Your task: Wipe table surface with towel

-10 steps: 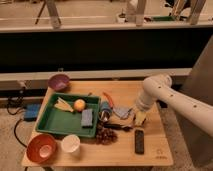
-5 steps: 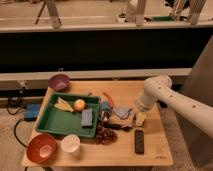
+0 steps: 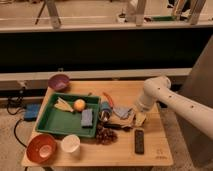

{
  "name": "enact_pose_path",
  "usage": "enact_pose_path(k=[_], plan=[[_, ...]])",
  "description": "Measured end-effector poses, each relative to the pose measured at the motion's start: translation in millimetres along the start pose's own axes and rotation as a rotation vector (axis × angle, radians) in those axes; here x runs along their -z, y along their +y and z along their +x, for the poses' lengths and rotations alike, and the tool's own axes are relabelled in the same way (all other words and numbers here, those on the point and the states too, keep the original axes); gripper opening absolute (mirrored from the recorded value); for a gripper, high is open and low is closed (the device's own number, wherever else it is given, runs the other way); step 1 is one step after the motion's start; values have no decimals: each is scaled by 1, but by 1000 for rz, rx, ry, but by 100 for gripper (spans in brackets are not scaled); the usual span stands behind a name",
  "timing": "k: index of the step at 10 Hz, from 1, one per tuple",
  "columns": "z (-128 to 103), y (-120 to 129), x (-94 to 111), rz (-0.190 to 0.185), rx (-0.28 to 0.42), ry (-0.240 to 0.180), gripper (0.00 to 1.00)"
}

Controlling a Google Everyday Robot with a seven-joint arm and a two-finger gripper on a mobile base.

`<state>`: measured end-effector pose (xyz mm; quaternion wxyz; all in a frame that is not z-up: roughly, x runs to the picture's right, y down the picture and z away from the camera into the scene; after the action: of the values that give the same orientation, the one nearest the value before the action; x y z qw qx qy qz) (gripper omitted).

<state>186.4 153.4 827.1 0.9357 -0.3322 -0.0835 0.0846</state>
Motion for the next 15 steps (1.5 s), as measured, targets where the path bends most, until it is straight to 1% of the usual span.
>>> enact_pose_path(k=[5, 6, 7, 9, 10, 11, 14, 15], plan=[[5, -2, -9, -8, -8, -5, 80], [5, -1, -9, -2, -4, -8, 80], [3, 1, -3, 7, 5, -6, 80], [-11, 3, 8, 26, 34, 18, 80], [-29, 3, 7, 40, 54, 36, 80], [-37, 2, 7, 48, 63, 41, 80], [-48, -7, 3, 77, 80, 43, 80], [-50, -10, 1, 78, 82, 42, 80]])
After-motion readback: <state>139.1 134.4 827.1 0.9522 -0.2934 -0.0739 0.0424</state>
